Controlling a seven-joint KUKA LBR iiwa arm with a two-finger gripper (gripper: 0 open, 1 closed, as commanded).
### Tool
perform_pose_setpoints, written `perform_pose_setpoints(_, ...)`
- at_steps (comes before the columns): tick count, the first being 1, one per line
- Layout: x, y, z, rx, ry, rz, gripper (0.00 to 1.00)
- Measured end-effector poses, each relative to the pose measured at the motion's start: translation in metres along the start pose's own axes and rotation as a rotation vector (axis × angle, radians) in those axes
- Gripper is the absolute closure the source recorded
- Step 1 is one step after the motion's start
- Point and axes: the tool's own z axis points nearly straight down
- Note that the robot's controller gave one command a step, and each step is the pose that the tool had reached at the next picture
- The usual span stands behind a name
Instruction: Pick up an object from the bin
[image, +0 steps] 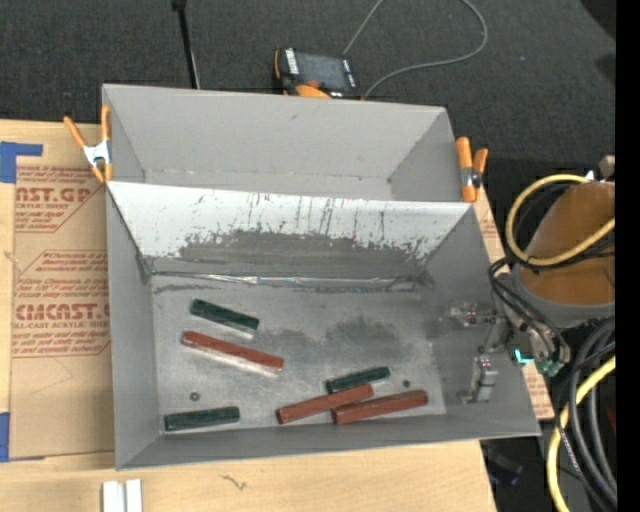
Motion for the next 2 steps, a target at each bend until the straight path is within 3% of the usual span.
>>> perform_pose_setpoints(1,-0.001,0.102,0.082,0.0,-0.015,-0.173,0.0)
perform_pose_setpoints(2,-0.005,0.14,0.051,0.001,-0.008,-0.397,0.0)
